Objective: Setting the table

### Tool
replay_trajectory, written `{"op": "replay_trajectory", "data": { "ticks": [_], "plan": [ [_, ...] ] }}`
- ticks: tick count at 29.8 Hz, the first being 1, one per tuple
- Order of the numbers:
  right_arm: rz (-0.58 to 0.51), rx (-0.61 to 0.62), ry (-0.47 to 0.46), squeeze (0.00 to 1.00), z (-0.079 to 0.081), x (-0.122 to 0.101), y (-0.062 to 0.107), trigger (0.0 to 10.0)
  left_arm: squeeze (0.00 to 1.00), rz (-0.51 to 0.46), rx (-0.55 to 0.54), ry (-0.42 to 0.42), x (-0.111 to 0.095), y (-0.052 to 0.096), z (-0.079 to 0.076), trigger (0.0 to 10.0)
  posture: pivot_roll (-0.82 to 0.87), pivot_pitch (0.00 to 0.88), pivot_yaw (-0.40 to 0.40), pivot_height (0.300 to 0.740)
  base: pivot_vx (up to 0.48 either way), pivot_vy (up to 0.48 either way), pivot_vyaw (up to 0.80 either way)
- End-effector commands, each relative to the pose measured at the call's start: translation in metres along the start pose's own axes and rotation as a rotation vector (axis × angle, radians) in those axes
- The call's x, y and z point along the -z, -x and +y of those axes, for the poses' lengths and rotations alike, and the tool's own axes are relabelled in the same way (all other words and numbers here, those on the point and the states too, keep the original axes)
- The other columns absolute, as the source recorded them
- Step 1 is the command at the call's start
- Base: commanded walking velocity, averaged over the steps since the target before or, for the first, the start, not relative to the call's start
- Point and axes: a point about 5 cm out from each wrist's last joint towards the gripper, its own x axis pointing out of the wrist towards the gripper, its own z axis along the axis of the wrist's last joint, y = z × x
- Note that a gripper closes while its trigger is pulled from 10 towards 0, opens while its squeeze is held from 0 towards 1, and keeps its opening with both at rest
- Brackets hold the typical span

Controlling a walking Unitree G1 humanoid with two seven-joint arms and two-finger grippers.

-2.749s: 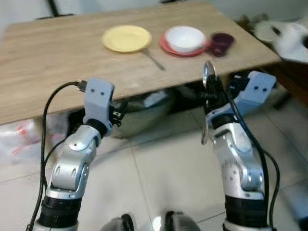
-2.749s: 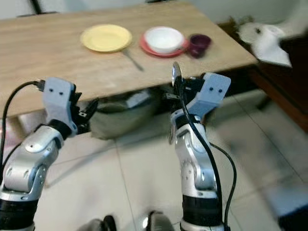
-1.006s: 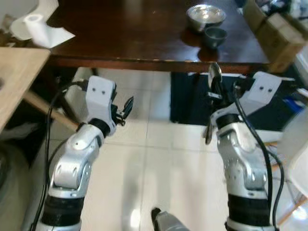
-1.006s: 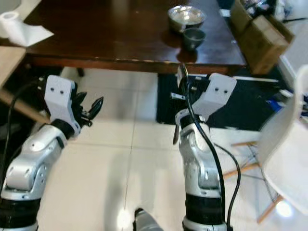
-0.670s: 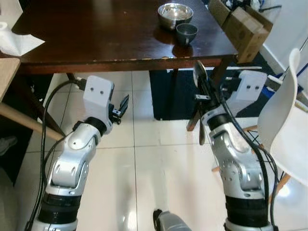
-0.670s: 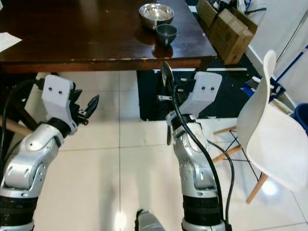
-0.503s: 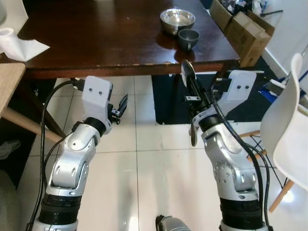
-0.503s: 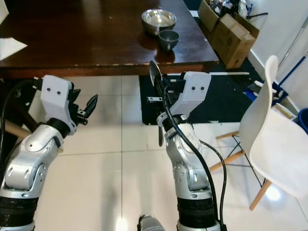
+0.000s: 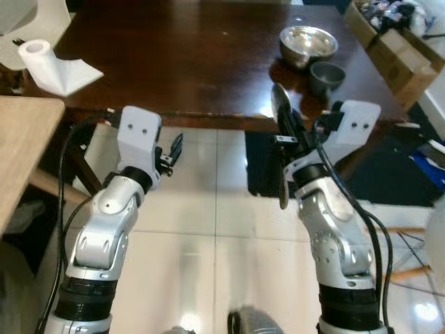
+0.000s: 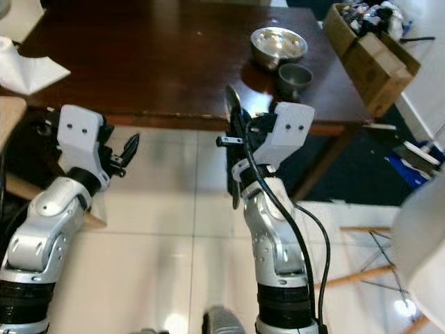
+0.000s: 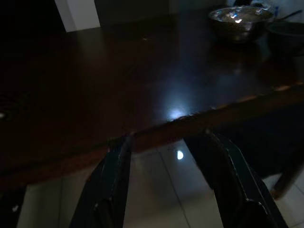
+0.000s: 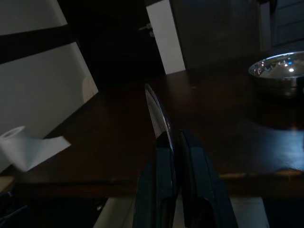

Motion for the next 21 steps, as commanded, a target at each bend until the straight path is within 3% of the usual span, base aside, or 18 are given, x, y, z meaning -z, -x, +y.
{"op": "replay_trajectory", "data": {
  "ticks": [1,19,21],
  "plan": [
    [-0.001,0.021,-0.007,0.0,-0.0039,-0.0003,0.0011,10.0,0.0,0.006,0.012,-0.007,0.0018,0.0008,-0.003,10.0,-0.12,0.108,0.055,0.74,0.48,0.0,-0.58],
    [-0.006,0.039,-0.013,0.0,-0.0064,-0.0016,0.0005,10.0,0.0,0.006,0.016,-0.007,0.0022,-0.0006,-0.0036,10.0,-0.12,0.109,0.059,0.74,0.48,0.0,-0.76],
    [-0.007,0.04,-0.006,0.0,-0.0067,-0.0017,0.0004,10.0,0.0,0.007,0.017,-0.008,0.0023,-0.0006,-0.0038,10.0,-0.12,0.109,0.059,0.74,0.48,0.0,0.0]
  ]
}}
